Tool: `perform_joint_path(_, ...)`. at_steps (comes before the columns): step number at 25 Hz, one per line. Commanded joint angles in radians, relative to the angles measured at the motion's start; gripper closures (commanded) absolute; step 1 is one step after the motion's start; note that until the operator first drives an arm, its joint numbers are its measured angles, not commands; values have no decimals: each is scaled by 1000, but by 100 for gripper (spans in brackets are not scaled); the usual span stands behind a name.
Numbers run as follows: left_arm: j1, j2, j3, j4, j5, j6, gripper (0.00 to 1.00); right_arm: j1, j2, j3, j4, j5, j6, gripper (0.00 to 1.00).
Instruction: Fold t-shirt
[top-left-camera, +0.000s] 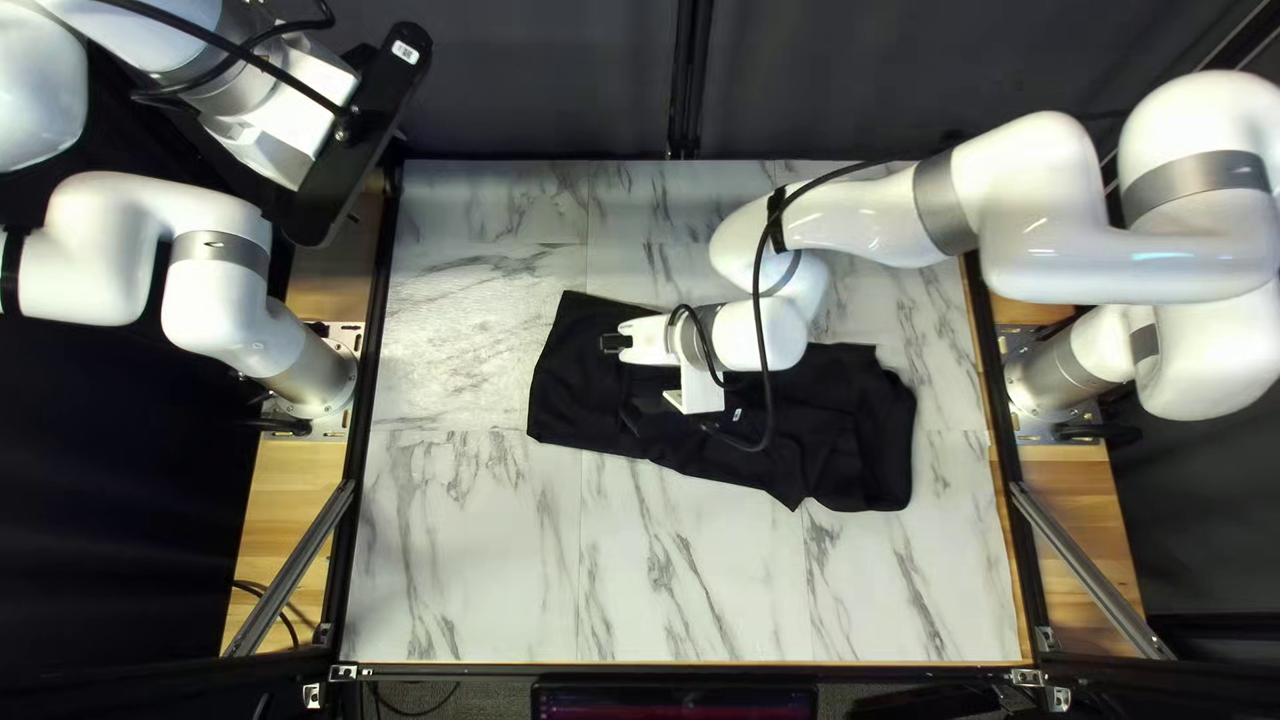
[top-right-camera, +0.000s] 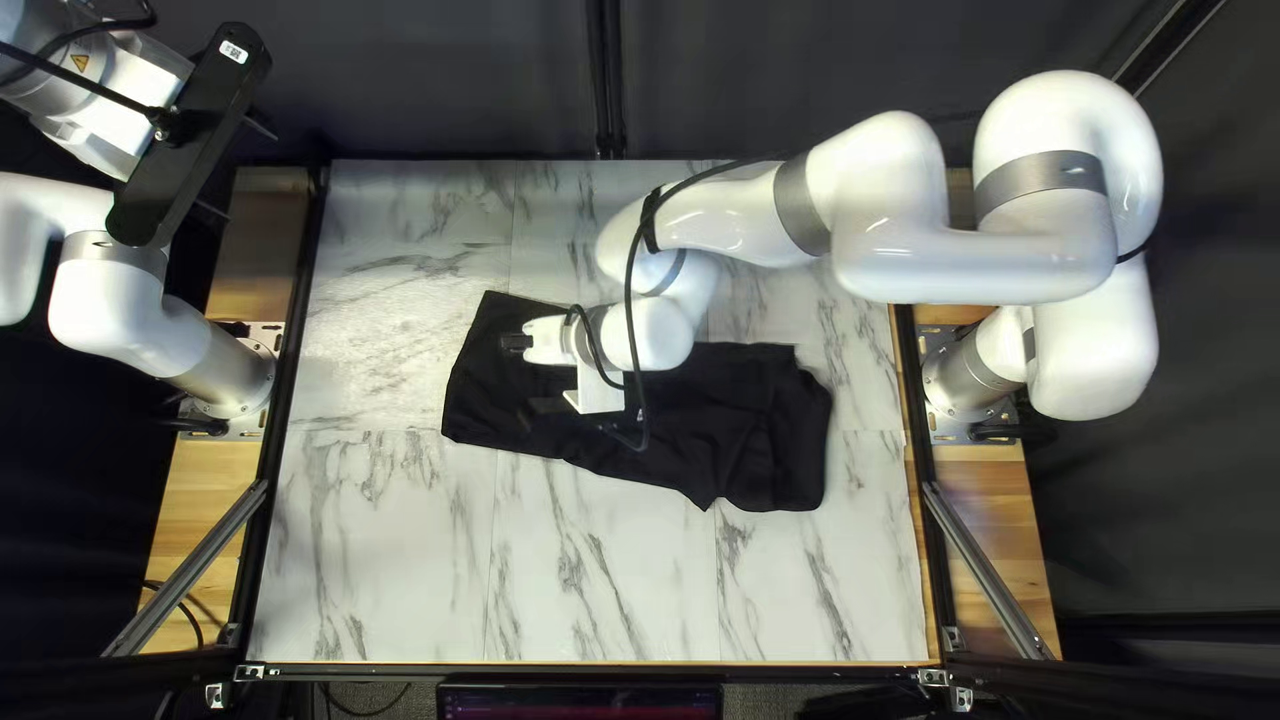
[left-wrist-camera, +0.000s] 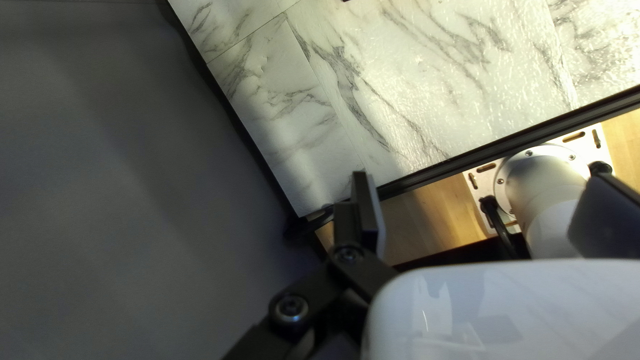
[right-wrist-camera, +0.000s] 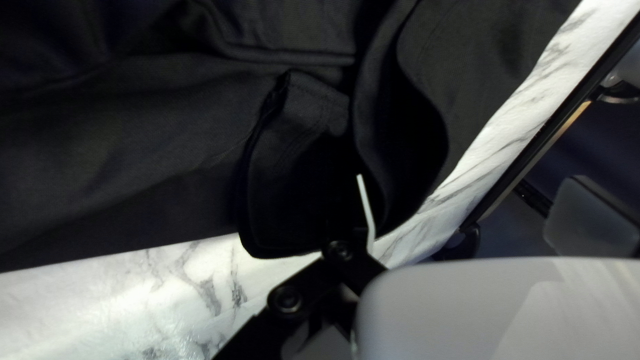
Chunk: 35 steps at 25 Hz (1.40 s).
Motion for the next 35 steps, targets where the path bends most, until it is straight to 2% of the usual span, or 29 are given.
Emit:
perform_joint_path(1, 0, 0, 0, 0, 0, 0, 0, -15, 25, -19, -14, -15, 9, 0)
perform_joint_path(13, 0, 0, 0, 0, 0, 0, 0, -8, 147, -171, 34, -11, -60, 0)
perform_joint_path(19, 0, 0, 0, 0, 0, 0, 0, 21, 151, -184, 19, 7, -38, 0)
perform_joint_path(22, 0, 0, 0, 0, 0, 0, 0, 33, 131, -165, -58, 0, 55, 0)
perform_joint_path(26, 0, 0, 0, 0, 0, 0, 0, 54, 117, -173, -327, -41, 371, 0)
perform_joint_path(28, 0, 0, 0, 0, 0, 0, 0, 60, 118, -183, -417, -48, 469, 0)
perform_joint_path(31, 0, 0, 0, 0, 0, 0, 0, 53, 129, -201, -493, -56, 542, 0)
perform_joint_path(35, 0, 0, 0, 0, 0, 0, 0, 40, 136, -211, -521, -62, 561, 2)
